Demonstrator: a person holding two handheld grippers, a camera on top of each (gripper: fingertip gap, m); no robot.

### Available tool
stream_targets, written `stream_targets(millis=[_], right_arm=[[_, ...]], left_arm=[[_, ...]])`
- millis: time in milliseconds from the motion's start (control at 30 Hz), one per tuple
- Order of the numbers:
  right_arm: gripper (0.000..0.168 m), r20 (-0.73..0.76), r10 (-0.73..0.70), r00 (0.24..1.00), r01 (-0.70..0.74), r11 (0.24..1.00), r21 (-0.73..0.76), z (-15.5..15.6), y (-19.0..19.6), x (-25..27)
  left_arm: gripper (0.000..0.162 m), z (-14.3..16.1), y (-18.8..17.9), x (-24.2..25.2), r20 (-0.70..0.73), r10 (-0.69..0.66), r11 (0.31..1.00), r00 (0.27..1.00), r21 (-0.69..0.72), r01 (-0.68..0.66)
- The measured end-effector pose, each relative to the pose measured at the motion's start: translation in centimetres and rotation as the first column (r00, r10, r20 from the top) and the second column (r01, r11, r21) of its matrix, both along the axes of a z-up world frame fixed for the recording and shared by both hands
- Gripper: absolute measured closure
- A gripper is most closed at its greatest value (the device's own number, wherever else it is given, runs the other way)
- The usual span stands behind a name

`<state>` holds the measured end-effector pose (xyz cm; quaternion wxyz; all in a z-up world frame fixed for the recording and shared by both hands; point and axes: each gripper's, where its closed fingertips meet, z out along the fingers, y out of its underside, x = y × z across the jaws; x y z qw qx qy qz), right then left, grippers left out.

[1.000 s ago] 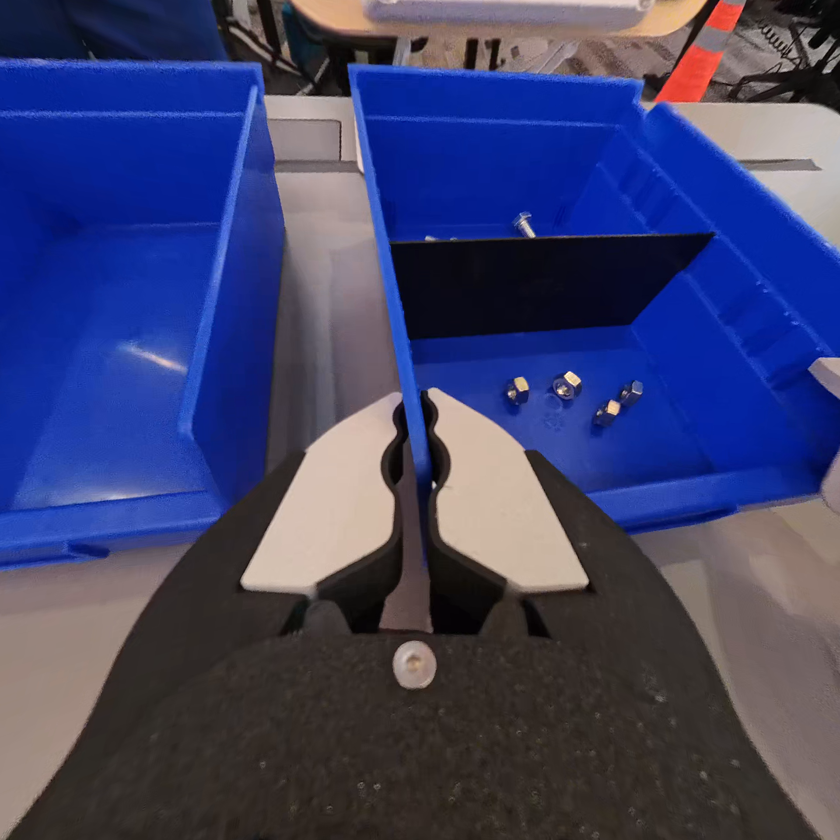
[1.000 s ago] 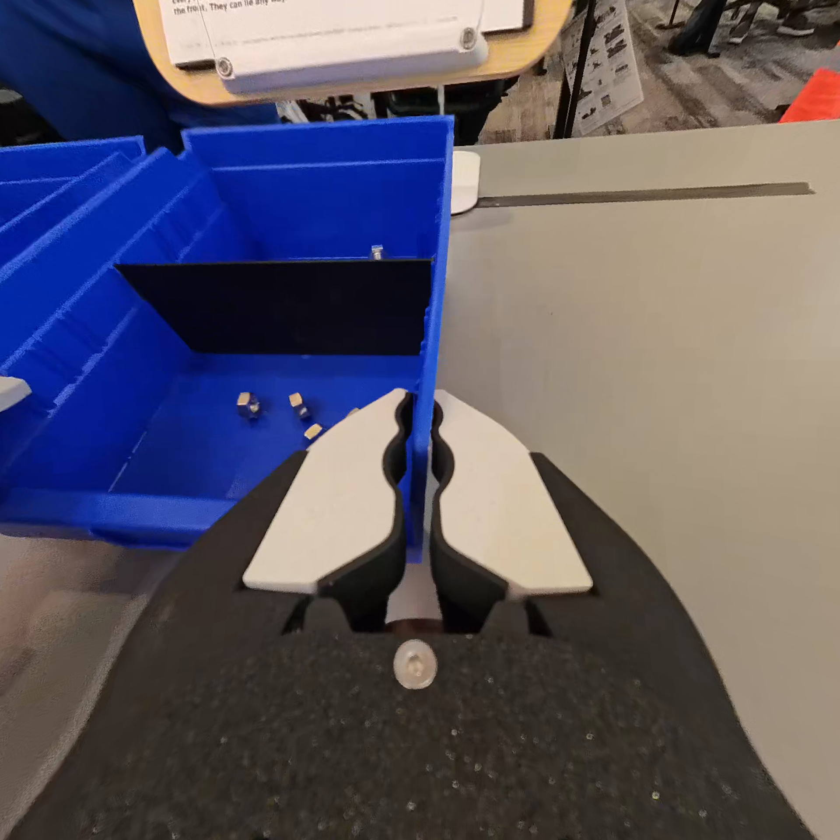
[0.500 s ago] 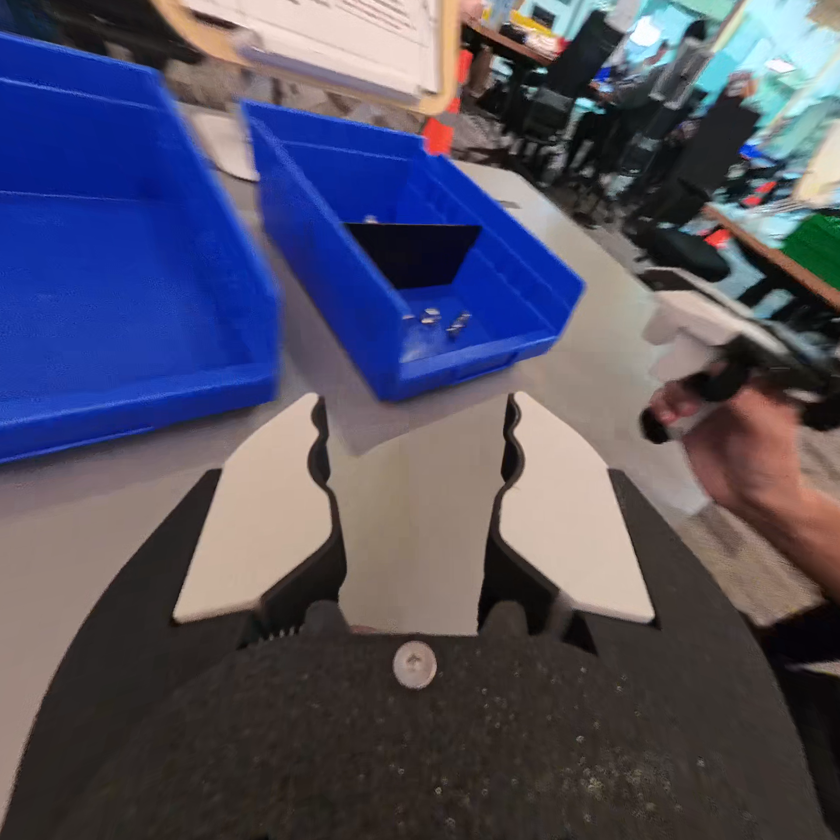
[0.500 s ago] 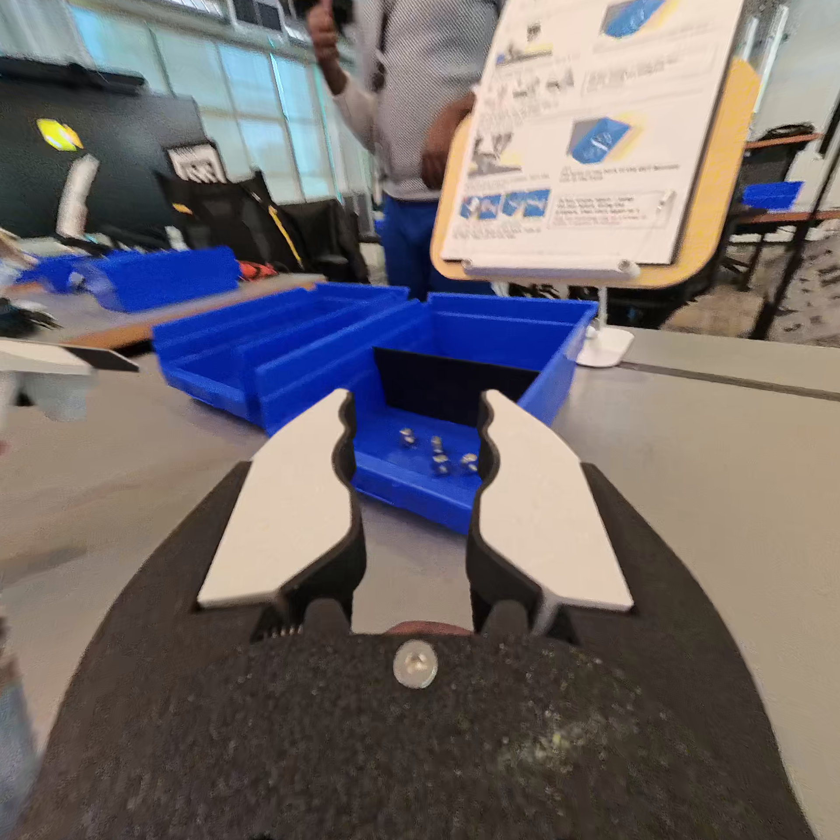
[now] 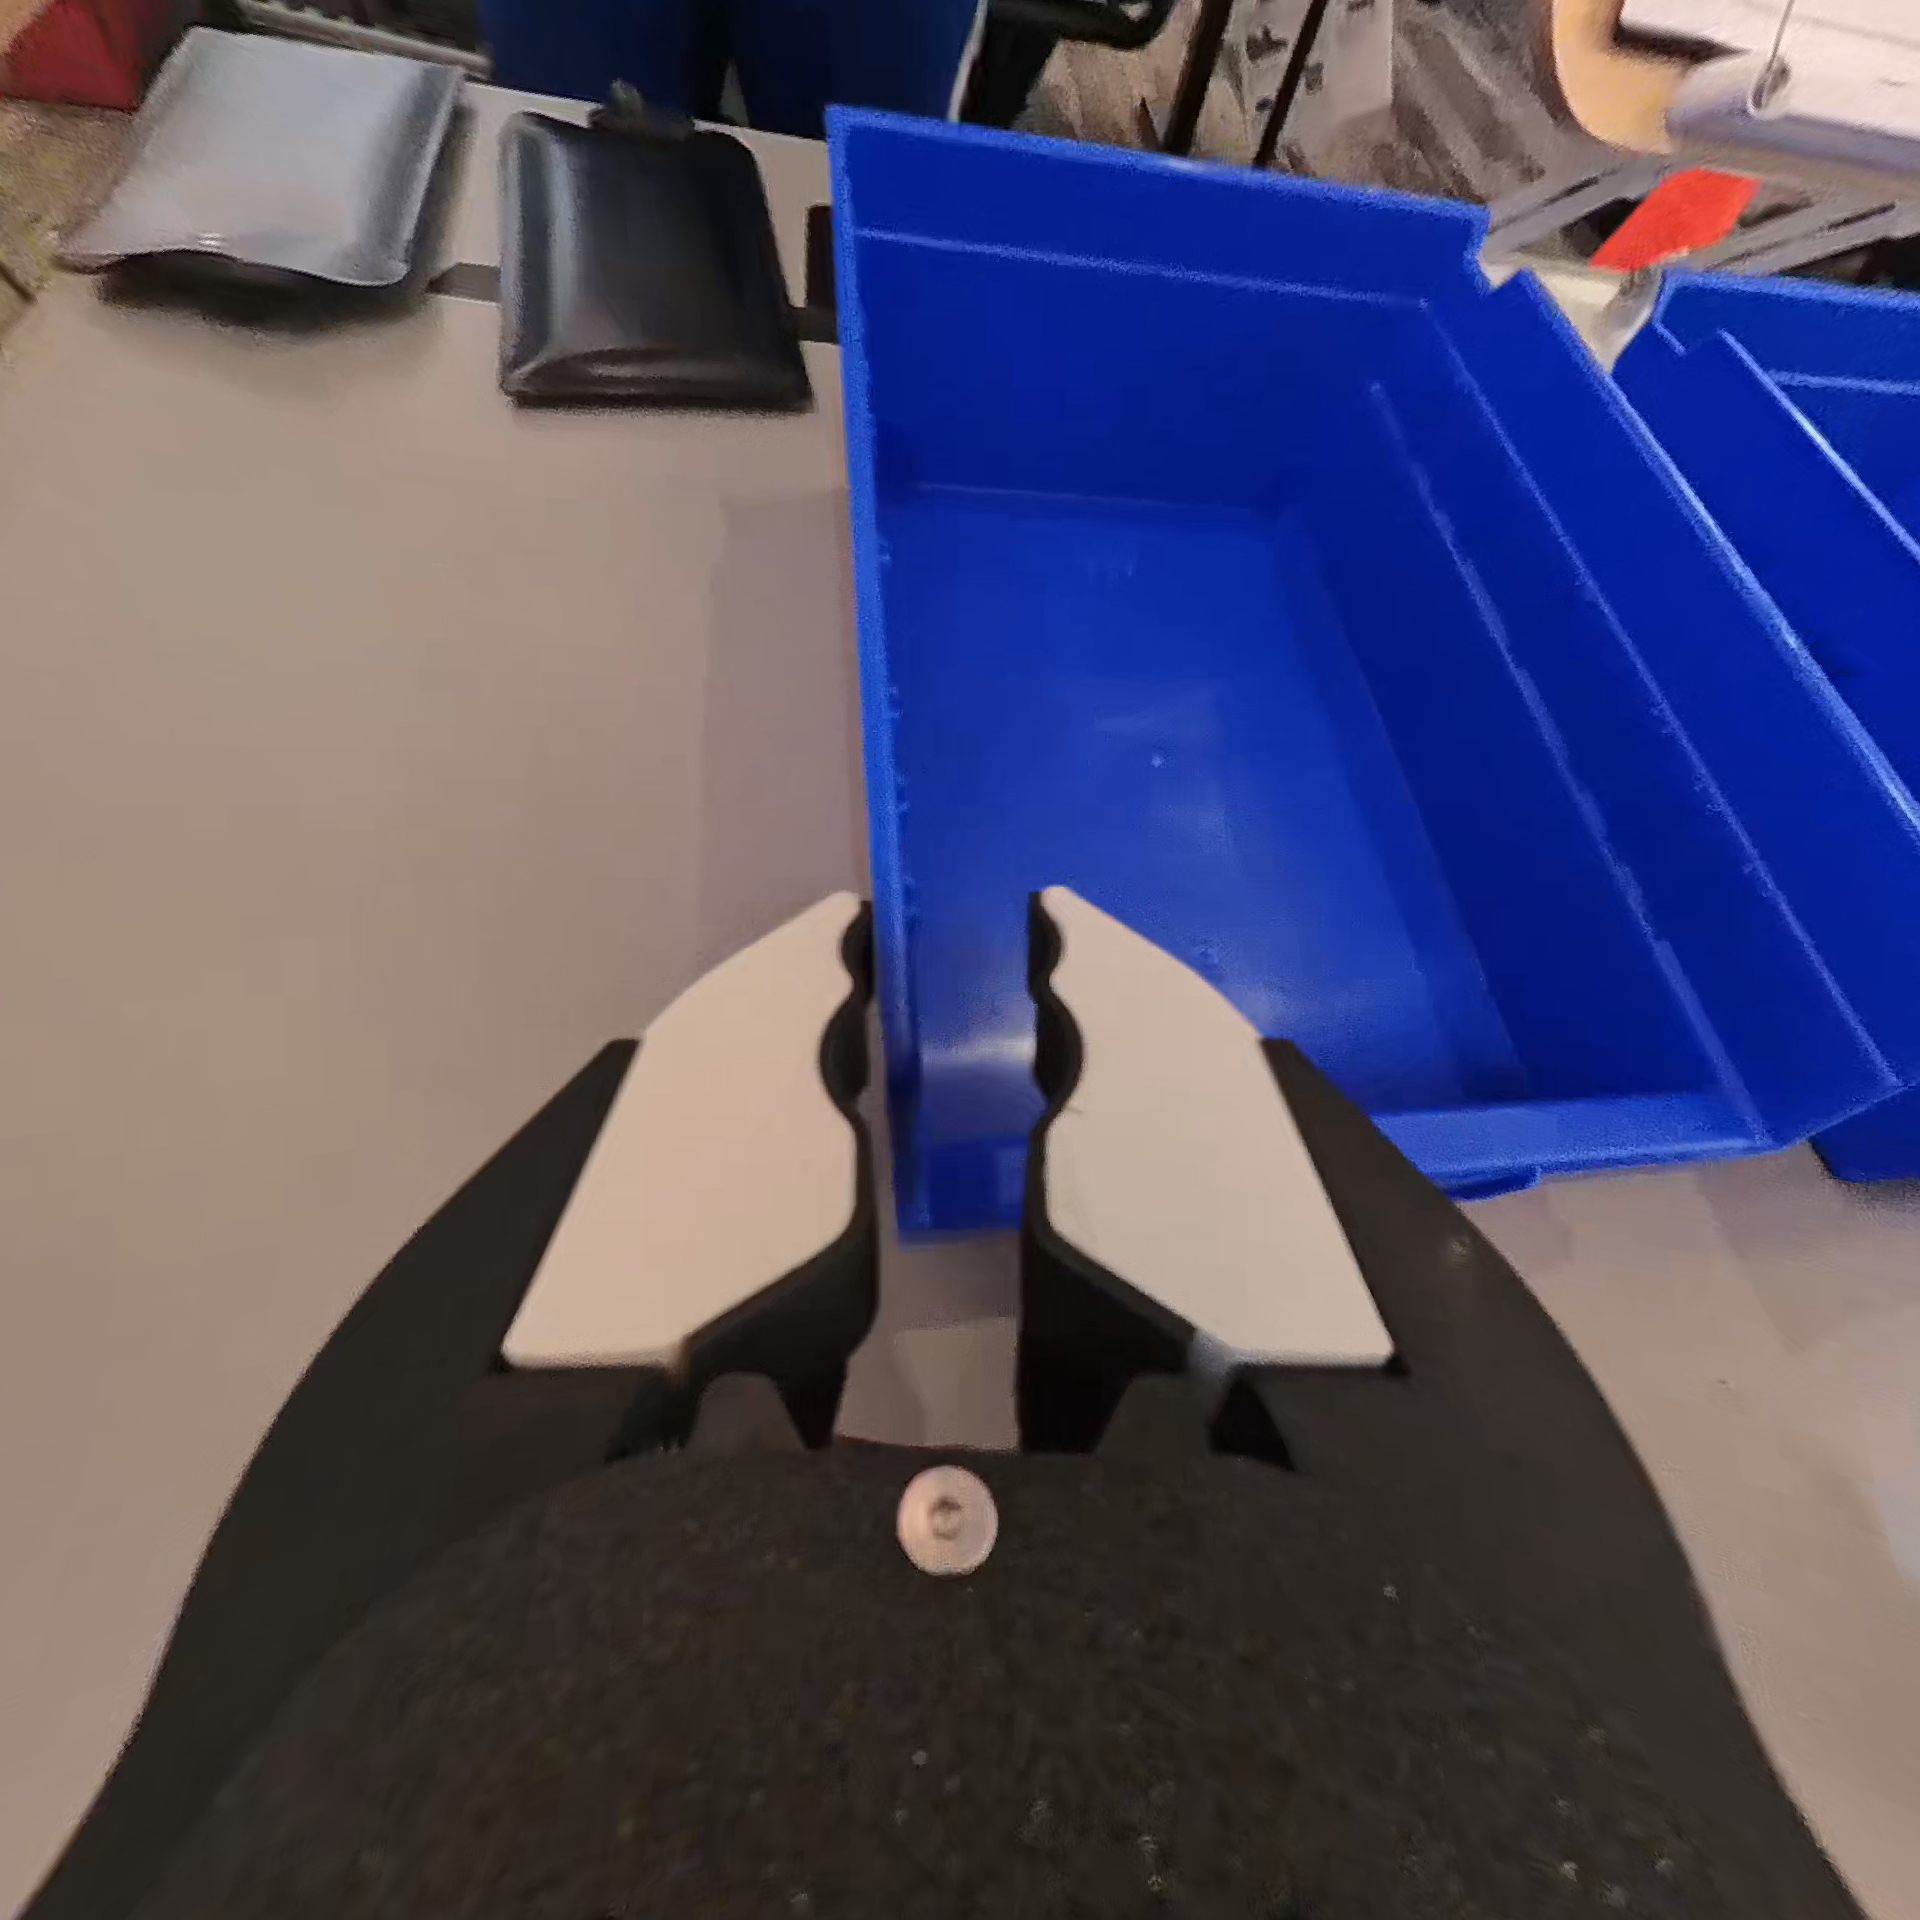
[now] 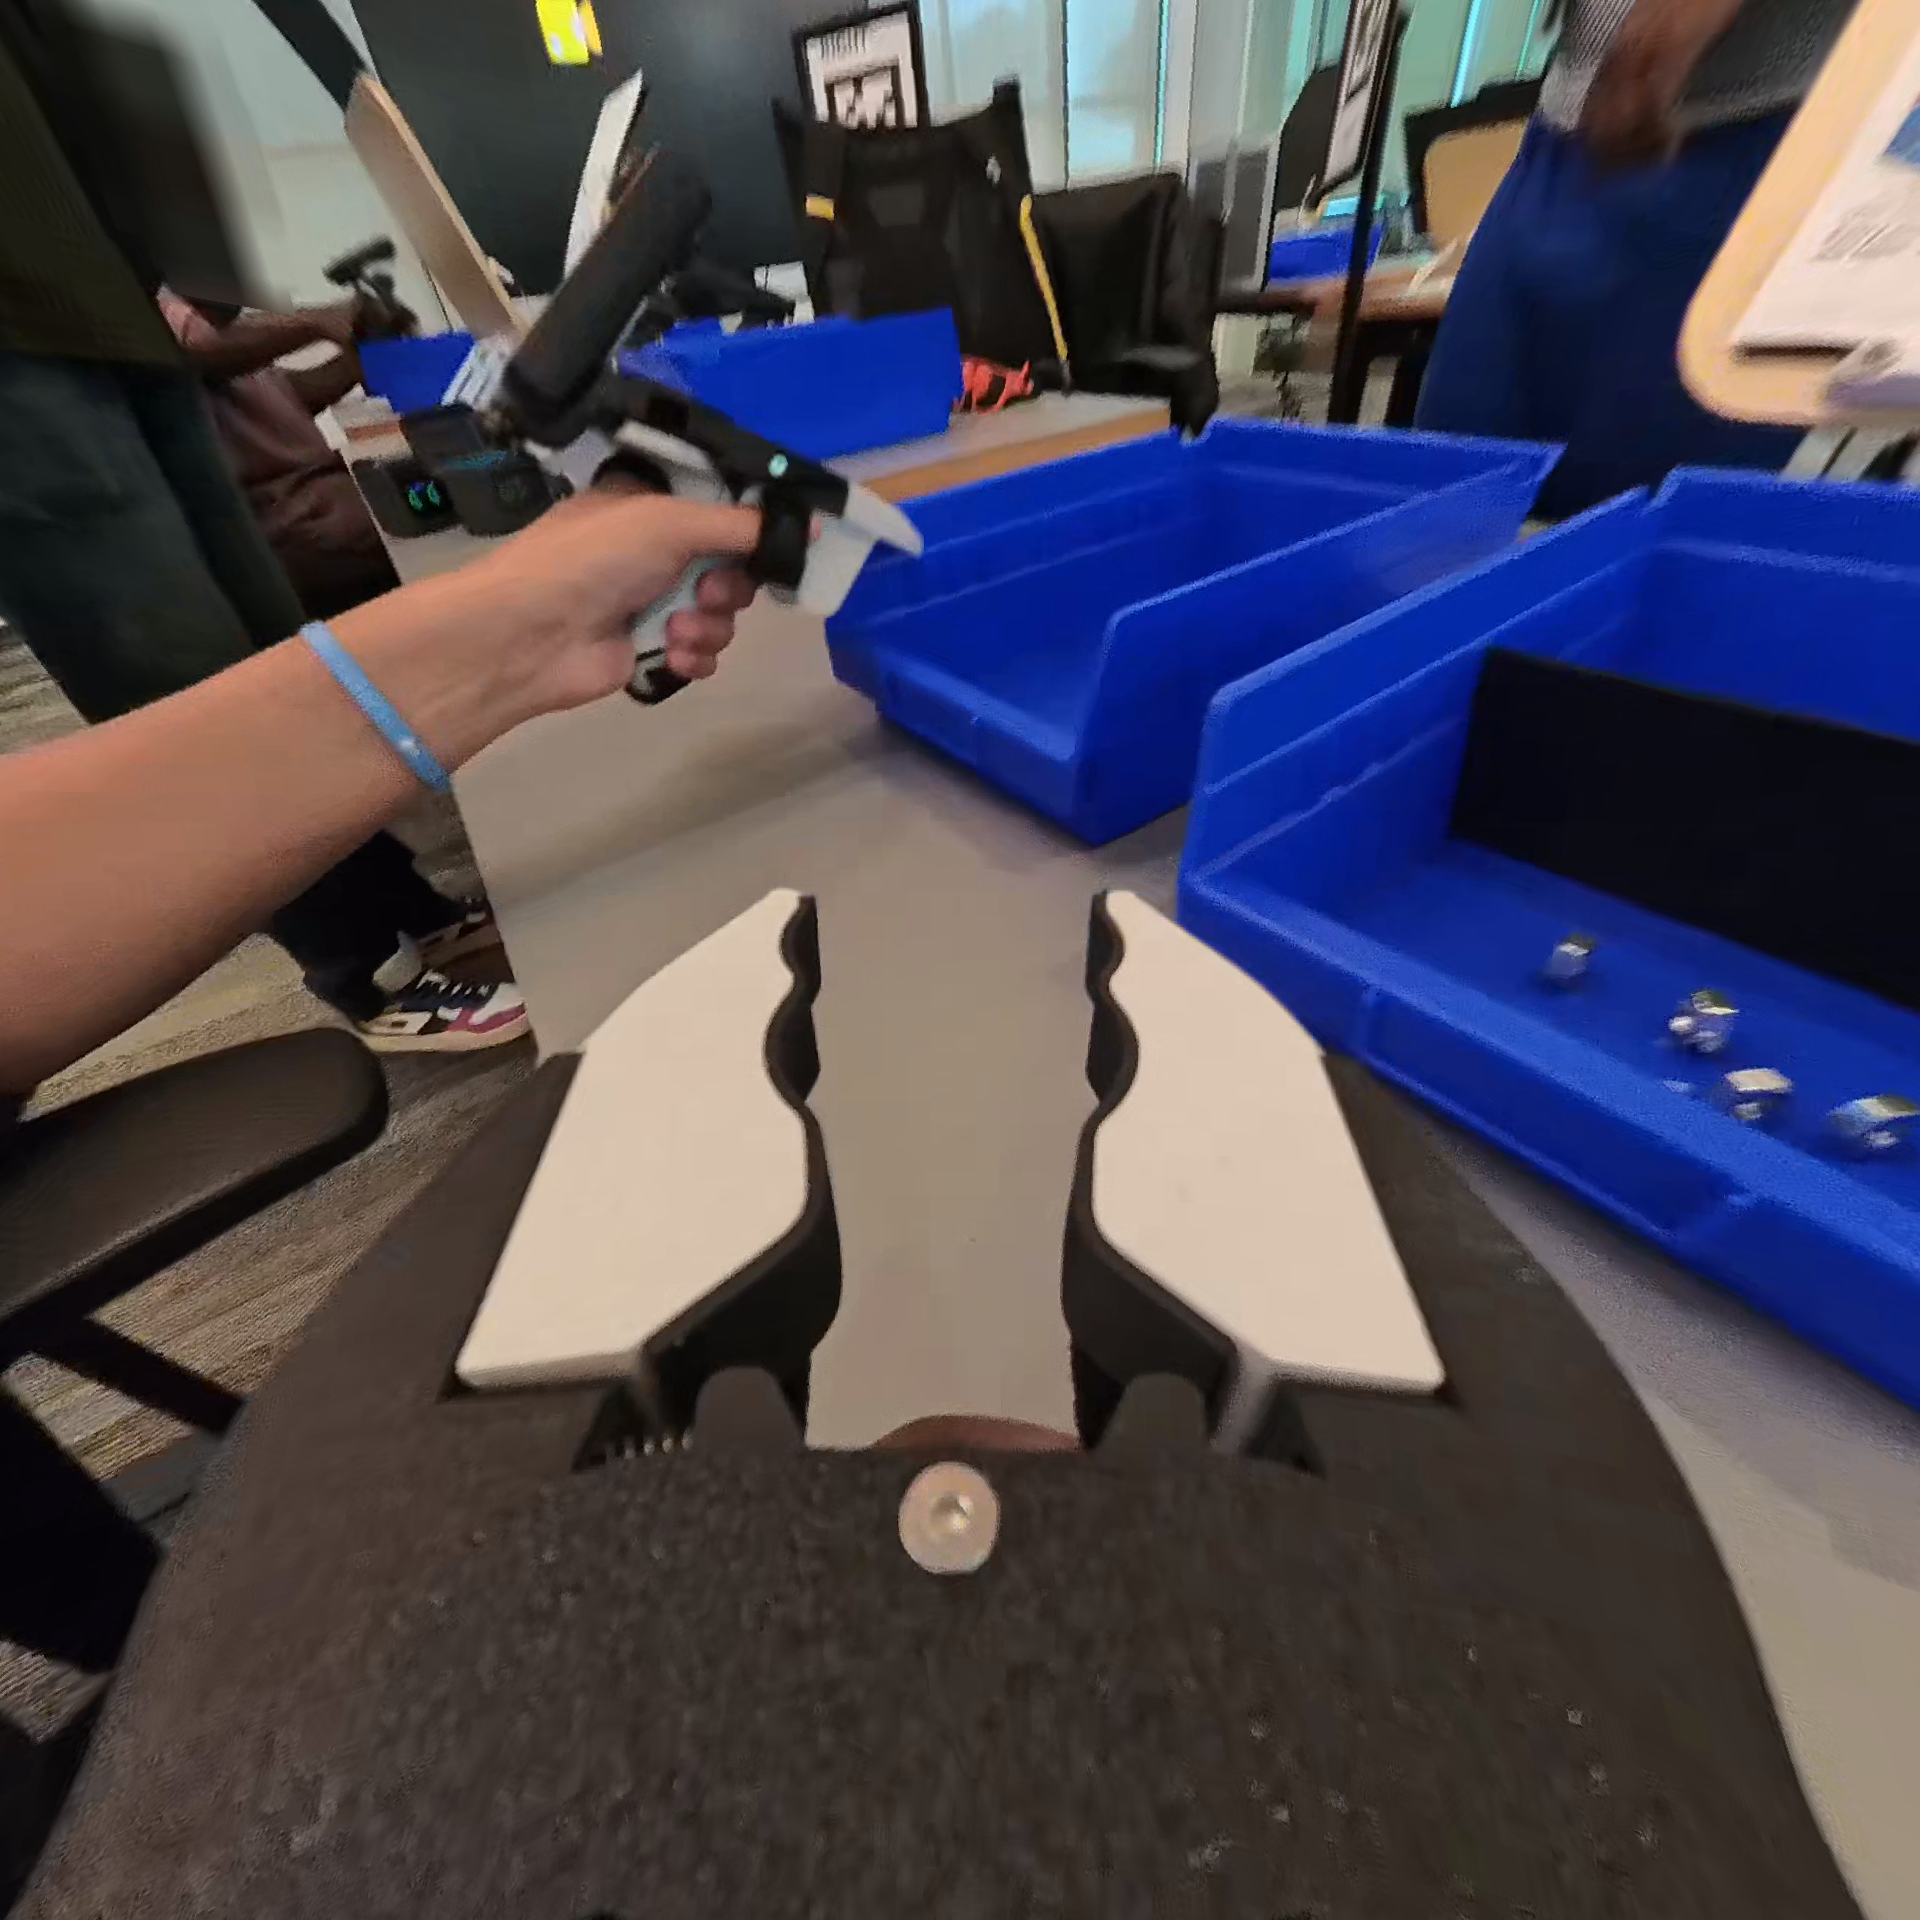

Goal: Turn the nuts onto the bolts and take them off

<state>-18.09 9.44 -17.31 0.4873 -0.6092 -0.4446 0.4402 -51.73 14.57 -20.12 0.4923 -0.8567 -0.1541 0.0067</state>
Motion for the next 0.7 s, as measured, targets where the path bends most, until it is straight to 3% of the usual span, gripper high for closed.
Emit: stream_targets(millis=[100,267,500,700], right_arm=[[0.118,0.089,-0.016,0.996,0.020,0.999,-0.040,-1.5,-0.2,-2.3],[0.114,0.185,-0.121,0.975,0.139,0.987,-0.082,-3.0,0.5,-6.6],[0.114,0.181,-0.247,0.952,0.259,0.964,-0.050,-2.8,0.2,-10.8],[0.134,0.257,-0.342,0.904,0.363,0.931,-0.038,-3.7,0.1,-11.0]], left_arm=[[0.159,-0.5,0.1,-0.8,-0.083,0.048,0.998,0.995,-0.047,-0.052],[0.160,-0.5,-3.1,0.6,-0.074,0.112,0.993,0.991,-0.023,-0.114],[0.160,-0.4,-11.6,5.7,-0.101,0.164,0.986,0.981,-0.001,-0.165],[0.160,-0.4,-16.6,8.8,-0.070,0.186,0.982,0.980,0.035,-0.184]])
